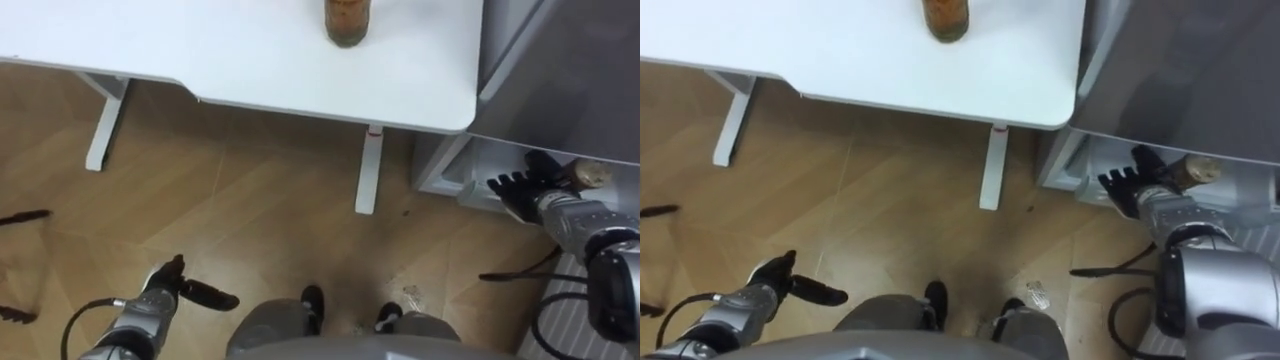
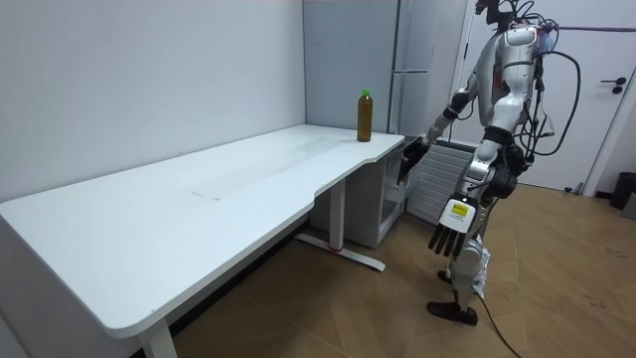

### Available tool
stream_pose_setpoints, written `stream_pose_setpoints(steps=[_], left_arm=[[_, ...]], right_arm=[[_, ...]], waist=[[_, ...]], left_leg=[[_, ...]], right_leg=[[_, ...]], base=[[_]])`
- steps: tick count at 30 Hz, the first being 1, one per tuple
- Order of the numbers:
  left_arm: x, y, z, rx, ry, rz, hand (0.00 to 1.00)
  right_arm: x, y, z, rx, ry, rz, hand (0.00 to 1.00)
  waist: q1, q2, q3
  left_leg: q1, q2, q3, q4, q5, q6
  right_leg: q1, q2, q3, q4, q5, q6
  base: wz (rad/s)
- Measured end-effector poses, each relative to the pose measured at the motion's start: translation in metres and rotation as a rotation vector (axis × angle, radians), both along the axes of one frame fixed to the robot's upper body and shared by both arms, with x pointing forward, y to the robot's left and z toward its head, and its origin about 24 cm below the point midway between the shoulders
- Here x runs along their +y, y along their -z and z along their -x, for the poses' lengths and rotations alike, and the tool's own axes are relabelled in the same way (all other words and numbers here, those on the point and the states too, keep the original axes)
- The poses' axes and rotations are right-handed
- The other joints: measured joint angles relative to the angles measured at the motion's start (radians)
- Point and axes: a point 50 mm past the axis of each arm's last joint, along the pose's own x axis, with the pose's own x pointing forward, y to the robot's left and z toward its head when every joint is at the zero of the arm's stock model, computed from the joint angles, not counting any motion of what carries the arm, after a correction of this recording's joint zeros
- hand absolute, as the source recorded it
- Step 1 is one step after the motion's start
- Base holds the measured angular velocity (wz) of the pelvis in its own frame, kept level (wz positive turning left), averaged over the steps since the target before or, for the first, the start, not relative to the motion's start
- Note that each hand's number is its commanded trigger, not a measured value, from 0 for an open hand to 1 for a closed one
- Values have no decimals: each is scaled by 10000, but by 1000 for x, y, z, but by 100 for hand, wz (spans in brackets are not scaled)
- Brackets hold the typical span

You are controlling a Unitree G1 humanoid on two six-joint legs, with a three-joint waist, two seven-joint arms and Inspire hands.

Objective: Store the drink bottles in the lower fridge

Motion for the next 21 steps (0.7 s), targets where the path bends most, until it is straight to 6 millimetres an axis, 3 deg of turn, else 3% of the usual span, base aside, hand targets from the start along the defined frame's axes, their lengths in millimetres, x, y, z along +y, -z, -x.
stream_pose_setpoints(steps=[1,3,6,10,15,19,21], left_arm=[[1,0,3,19,-123,6,0],[6,3,18,300,-500,-15,0],[9,5,29,511,-709,-48,0],[10,5,31,509,-769,-117,0],[18,7,58,900,-1565,-320,0],[16,8,64,1020,-1610,-465,0],[14,9,68,1004,-1927,-389,0]], right_arm=[[0,1,2,17,41,-20,0],[-3,8,14,293,156,-4,0],[-5,11,20,121,232,27,0],[-8,15,31,55,234,194,0],[-15,30,66,391,278,577,0],[-16,38,88,669,395,579,0],[-8,49,111,1055,522,480,0]], waist=[[-2,-30,-10],[-71,-189,-119],[-155,-308,-161],[-143,-299,-159],[-176,-308,-146],[-223,-358,-127],[-167,-385,-118]], left_leg=[[89,4,27,-26,-1,0],[510,19,145,-204,-2,0],[804,73,228,-322,-10,0],[1007,117,228,-453,-12,-2],[1661,141,256,-725,-68,-84],[1733,174,250,-724,-98,-133],[1971,175,254,-778,-143,-172]], right_leg=[[106,8,6,-90,4,4],[555,65,9,-409,42,28],[924,178,49,-822,202,43],[1258,265,33,-1035,338,31],[1754,322,80,-1201,281,18],[1866,356,22,-1250,250,-23],[2169,390,78,-1423,242,-15]], base=[[0],[0],[-3],[-2],[-5],[2],[0]])
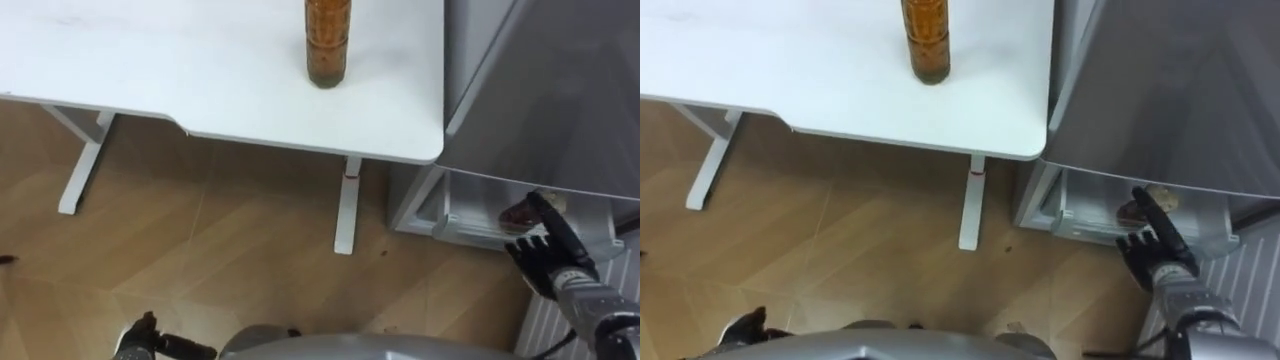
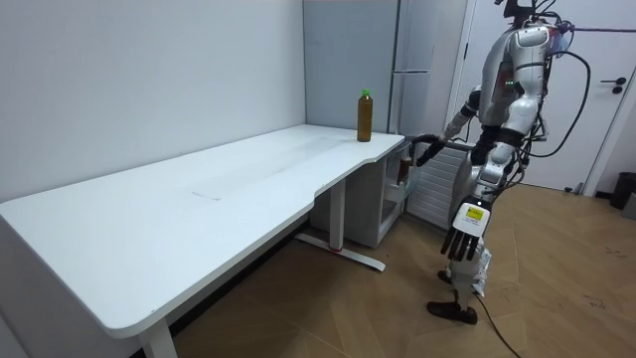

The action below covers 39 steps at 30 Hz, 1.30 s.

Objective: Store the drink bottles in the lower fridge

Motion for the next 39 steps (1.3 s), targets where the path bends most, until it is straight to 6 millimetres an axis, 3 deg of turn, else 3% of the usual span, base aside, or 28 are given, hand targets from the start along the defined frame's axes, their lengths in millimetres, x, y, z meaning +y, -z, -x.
stream_pose_setpoints(steps=[4,9,14,21,32,39], left_arm=[[-3,1,4,-40,-353,115,0],[-6,2,7,-115,-520,38,0],[-9,4,14,-34,-589,-74,0],[-12,6,26,327,-557,-123,0],[-21,10,37,1110,-774,147,0],[-22,10,35,1131,-847,230,0]], right_arm=[[16,13,23,604,-307,-326,0],[32,24,47,1678,-1949,-191,0],[44,31,69,2910,-4036,82,0],[51,36,100,4567,-6392,491,0],[59,39,114,5419,-7602,541,0],[58,39,113,5620,-7915,725,0]], waist=[[2,-1,-25],[-10,-125,42],[-15,-210,26],[-58,-105,39],[-381,218,-45],[-530,214,-7]], left_leg=[[120,-3,11,-95,-32,-20],[426,-6,18,-119,-166,-31],[446,-9,-12,-27,-292,-13],[249,-5,-52,294,-524,16],[257,-23,-51,314,-598,35],[450,-19,-30,270,-652,-1]], right_leg=[[99,17,72,-98,-8,2],[363,30,189,-118,-64,26],[427,25,205,-123,-103,56],[393,18,180,-127,-156,95],[430,-5,171,-116,-238,128],[619,3,178,-128,-312,124]], base=[[-6],[-5],[0],[1],[0],[0]])
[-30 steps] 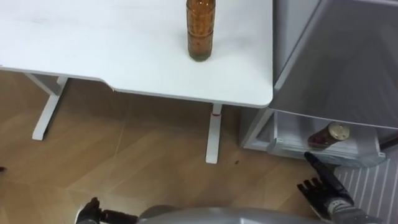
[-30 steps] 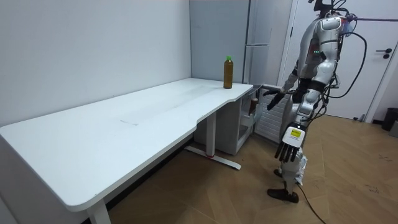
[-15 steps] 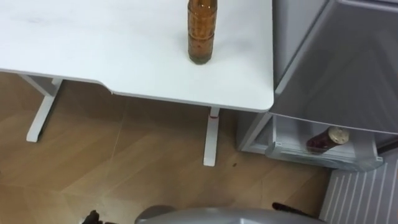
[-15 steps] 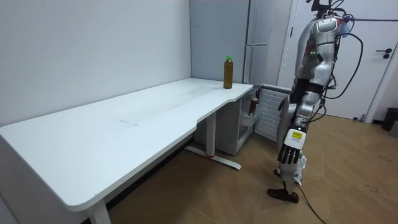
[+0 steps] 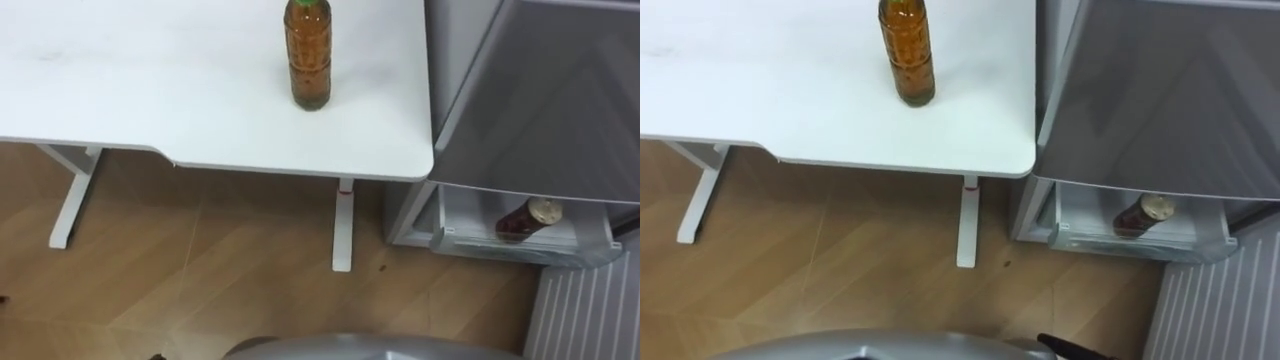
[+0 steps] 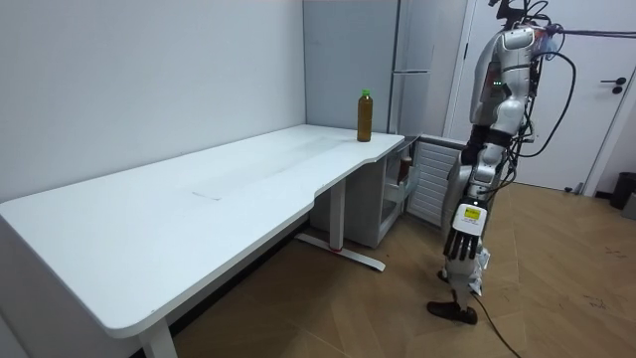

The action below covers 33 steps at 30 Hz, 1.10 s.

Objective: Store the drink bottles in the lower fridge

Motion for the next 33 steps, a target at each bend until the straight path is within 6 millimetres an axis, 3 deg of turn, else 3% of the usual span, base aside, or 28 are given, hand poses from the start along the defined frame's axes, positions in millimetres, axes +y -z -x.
stream_pose_setpoints(steps=[11,20,29,33], left_arm=[[-3,0,-7,-265,-244,124,0],[8,-6,-26,-1982,-3282,-333,0],[44,-47,-82,-6172,-8677,-1494,0],[58,-76,-101,-7736,-9256,-2727,0]], right_arm=[[0,0,-1,116,-218,153,0],[-2,0,-4,159,-393,343,0],[-6,-1,6,400,-22,614,0],[-7,-1,9,391,28,876,0]], waist=[[4,-58,24],[7,-55,21],[171,25,-2],[304,28,-17]], left_leg=[[131,-3,3,-33,-49,2],[159,-7,3,-32,-52,-1],[302,9,16,-40,-91,-16],[346,3,31,-114,-100,-6]], right_leg=[[67,-1,59,-3,-24,16],[67,0,83,30,-52,18],[170,17,152,52,-54,16],[160,15,177,55,-53,16]], base=[[-1],[0],[-2],[-3]])
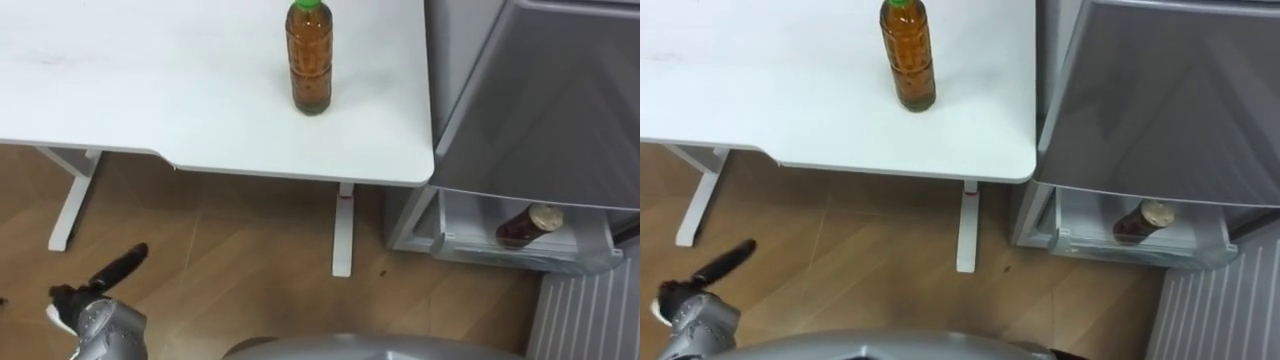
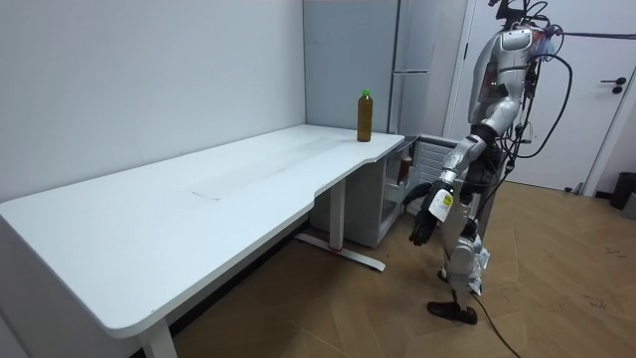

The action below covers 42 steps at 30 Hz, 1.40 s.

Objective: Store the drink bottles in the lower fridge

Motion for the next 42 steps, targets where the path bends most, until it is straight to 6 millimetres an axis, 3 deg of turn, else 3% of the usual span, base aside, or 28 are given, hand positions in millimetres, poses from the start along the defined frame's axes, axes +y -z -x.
stream_pose_setpoints(steps=[5,9,15,29,36,42], left_arm=[[10,-41,-20,-1427,-835,-1561,0],[11,-80,-35,-1974,-236,-3924,0],[-5,-136,-57,-3765,922,-6311,0],[-46,-159,-85,-5630,4517,-6707,0],[-67,-152,-94,-5968,6632,-6092,0],[-77,-141,-98,-6101,7851,-5092,0]], right_arm=[[5,1,-1,-223,-37,140,0],[6,1,4,-92,-118,155,0],[7,2,4,-87,-215,282,0],[9,2,-11,-814,-1083,-132,0],[9,2,-17,-1059,-1156,-158,0],[9,1,-17,-1096,-1167,-195,0]], waist=[[52,1,-24],[109,-6,-28],[-33,21,-29],[-607,-9,-1],[-625,-28,77],[-609,0,86]], left_leg=[[13,-4,-57,-12,1,0],[156,-5,-72,-31,-1,-2],[197,-31,-208,-25,0,0],[12,-18,-319,161,-3,-5],[151,3,-277,53,-3,-6],[155,4,-281,-21,-4,-7]], right_leg=[[9,4,-45,27,6,-4],[150,5,-68,12,9,-4],[359,-6,-163,-11,12,-4],[175,28,-63,-7,25,-26],[215,51,74,28,27,-27],[169,56,92,10,27,-27]], base=[[0],[0],[5],[1],[-4],[-1]])
